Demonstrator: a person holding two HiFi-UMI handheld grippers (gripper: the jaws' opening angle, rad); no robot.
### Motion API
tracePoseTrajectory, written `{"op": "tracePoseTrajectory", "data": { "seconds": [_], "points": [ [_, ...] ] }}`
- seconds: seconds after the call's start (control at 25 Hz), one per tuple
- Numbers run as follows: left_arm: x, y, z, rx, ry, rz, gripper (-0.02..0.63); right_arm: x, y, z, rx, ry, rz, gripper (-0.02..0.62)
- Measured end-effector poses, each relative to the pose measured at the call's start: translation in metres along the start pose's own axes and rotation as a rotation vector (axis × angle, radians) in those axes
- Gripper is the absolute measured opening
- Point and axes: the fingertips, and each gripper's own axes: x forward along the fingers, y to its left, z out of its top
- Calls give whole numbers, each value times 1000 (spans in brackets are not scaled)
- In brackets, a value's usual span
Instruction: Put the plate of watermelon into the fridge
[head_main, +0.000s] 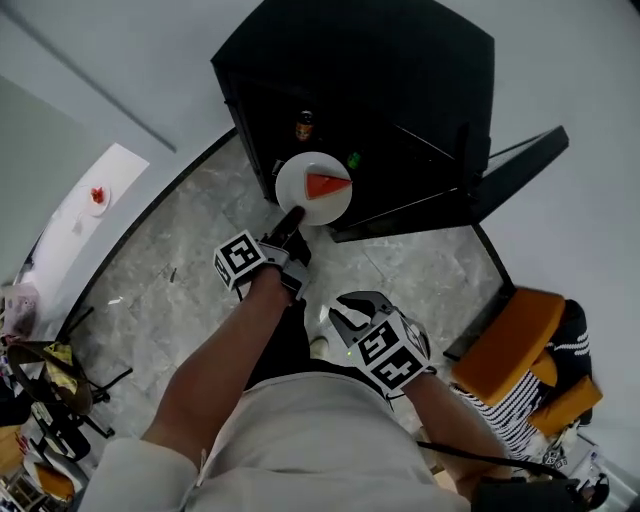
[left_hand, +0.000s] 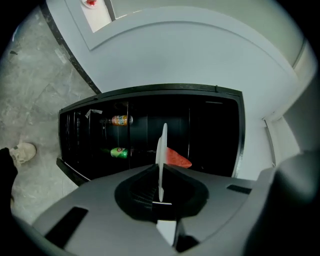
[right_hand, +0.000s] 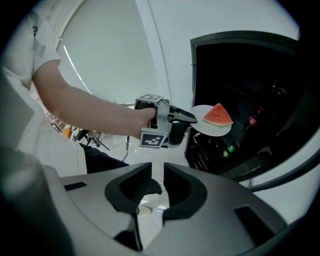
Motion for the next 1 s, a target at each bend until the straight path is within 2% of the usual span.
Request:
{"op": "tracePoseTrajectory", "data": {
  "seconds": [0.24,0.44,0.6,1.0],
  "points": [
    [56,22,39,-14,-22,21,25,26,-37,38,9,22,8,84],
    [84,41,54,-30,-18,30,25,41,-39,31,58,54,49,84],
    [104,48,69,-41,-21,35,25,49,-45,32,93,71,50,84],
    [142,63,83,-60,-46,68,25,59,-58,28,105,101,71,84]
  ]
}}
